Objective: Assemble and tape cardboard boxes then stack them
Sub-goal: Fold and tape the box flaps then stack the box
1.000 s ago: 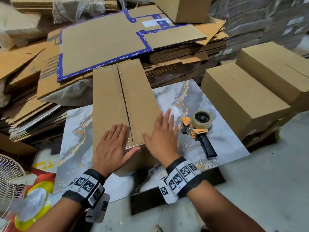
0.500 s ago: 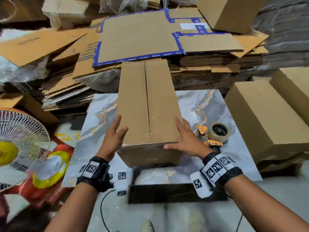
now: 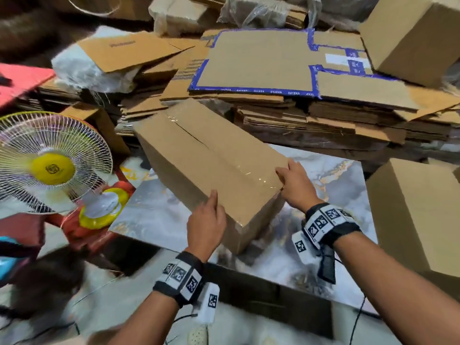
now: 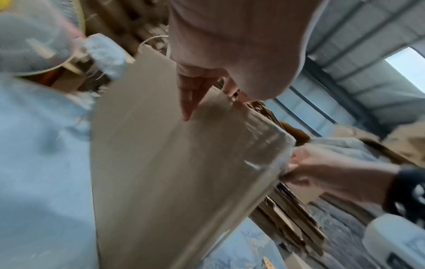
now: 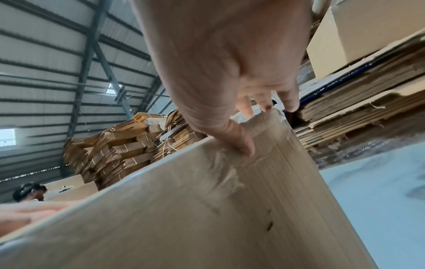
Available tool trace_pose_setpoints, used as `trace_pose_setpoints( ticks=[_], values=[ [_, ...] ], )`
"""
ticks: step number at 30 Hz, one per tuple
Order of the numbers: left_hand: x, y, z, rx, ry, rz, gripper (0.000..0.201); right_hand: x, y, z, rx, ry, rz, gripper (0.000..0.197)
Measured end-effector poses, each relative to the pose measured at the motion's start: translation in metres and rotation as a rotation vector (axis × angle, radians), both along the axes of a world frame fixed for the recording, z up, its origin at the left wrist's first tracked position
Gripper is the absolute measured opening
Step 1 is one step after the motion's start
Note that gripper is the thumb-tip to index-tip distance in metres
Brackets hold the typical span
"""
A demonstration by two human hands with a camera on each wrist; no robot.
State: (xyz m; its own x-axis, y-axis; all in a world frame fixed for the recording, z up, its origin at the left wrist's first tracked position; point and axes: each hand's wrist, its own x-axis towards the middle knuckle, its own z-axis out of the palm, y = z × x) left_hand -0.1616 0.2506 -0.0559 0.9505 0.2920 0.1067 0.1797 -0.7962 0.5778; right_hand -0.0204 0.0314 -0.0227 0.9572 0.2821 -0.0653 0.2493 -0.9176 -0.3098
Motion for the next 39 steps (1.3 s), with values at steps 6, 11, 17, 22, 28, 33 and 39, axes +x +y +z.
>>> trace_pose_setpoints(
  ticks=[6, 11, 17, 22, 28, 33, 39],
  values=[
    [0.033, -0.011, 0.018, 0.176, -0.059, -0.279, 0.027, -0.008, -0.007, 0.029, 0.089, 0.001, -0.046, 0.041],
    [0.072, 0.053, 0.04, 0.348, -0.207, -0.171, 0.026, -0.043, 0.031, 0.045, 0.221, -0.021, 0.096, 0.04],
    [0.094, 0.124, 0.024, 0.509, 0.052, -0.243, 0.056, -0.063, 0.095, 0.025, 0.025, 0.016, 0.229, 0.061],
    [0.082, 0.128, 0.013, 0.658, -0.11, -0.334, 0.052, -0.042, 0.106, 0.018, -0.139, -0.003, 0.167, 0.068],
    [0.088, 0.187, 0.024, 0.52, -0.213, -0.218, 0.046, -0.028, 0.104, 0.019, -0.208, -0.036, 0.02, 0.057],
    [0.103, 0.265, 0.03, 0.122, 0.129, 0.118, 0.072, -0.033, 0.15, 0.015, -0.159, -0.075, 0.23, 0.051],
    [0.1, 0.25, 0.033, 0.152, 0.198, 0.081, 0.046, -0.013, 0.173, 0.02, -0.158, -0.069, 0.205, 0.053]
  ],
)
